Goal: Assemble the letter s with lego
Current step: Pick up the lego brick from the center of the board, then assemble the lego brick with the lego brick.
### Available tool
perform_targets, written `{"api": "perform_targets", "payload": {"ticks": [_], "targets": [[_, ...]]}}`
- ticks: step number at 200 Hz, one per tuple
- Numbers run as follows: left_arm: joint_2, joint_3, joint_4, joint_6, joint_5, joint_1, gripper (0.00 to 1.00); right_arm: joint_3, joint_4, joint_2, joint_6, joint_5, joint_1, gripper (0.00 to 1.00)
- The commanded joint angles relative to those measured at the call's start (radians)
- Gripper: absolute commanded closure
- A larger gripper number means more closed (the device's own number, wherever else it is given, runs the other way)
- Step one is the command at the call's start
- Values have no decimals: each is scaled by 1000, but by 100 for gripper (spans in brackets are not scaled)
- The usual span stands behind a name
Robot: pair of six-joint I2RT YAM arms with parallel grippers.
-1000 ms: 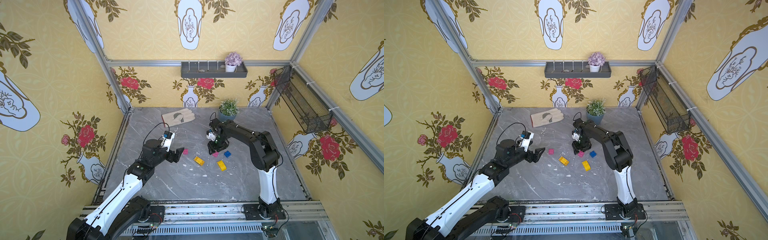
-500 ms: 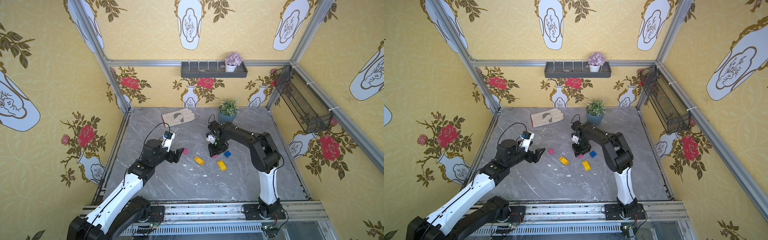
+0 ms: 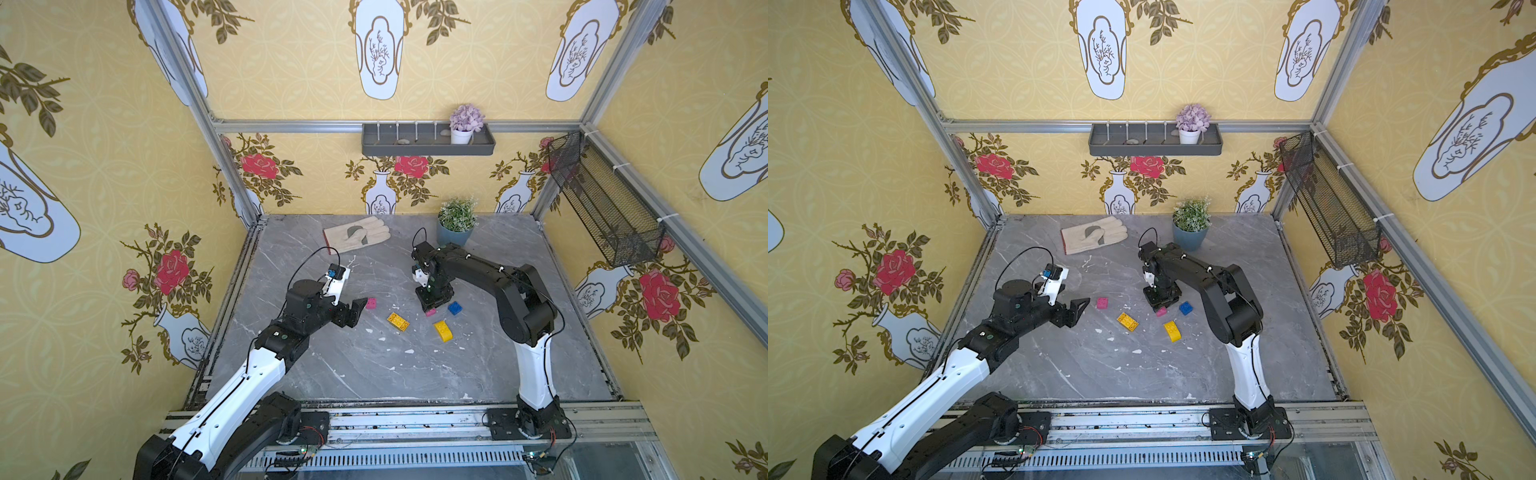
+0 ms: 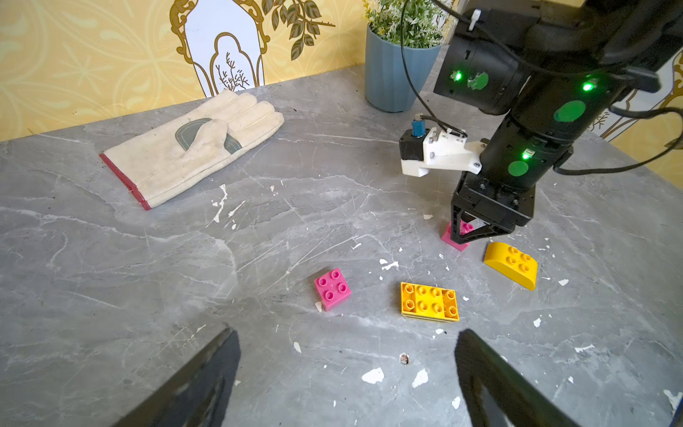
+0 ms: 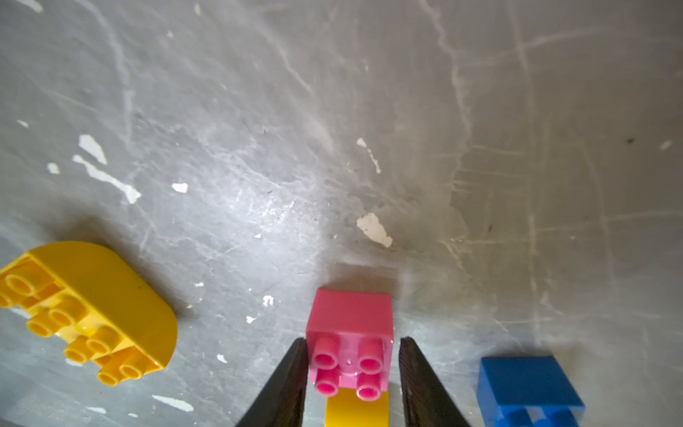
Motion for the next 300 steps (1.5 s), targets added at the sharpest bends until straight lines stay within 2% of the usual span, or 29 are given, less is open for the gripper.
{"api": "perform_targets", "payload": {"ticks": [1,87,146,175,249,269,300], "targets": [[-3,-10,5,7,1,0,7,6,-12,6,5,18,2,57],[-19,-14,-5,-2,-7,0,7,-8,7,11,11,14,7,58],[-21,-16,-6,-7,-7,0,7,-3,1,0,10,23,8,67],[-19,-10,-5,-25,-1,0,7,50,-33,-27,1,23,16,67],[14,15,6,-124,56,3,1,211,-147,-25,-118,-62,173,67],[35,28,-9,-153,91,31,0,214,-152,-13,-132,-59,195,67],[47,16,25,-230,248,156,1,199,-145,-3,-155,-50,211,69]]}}
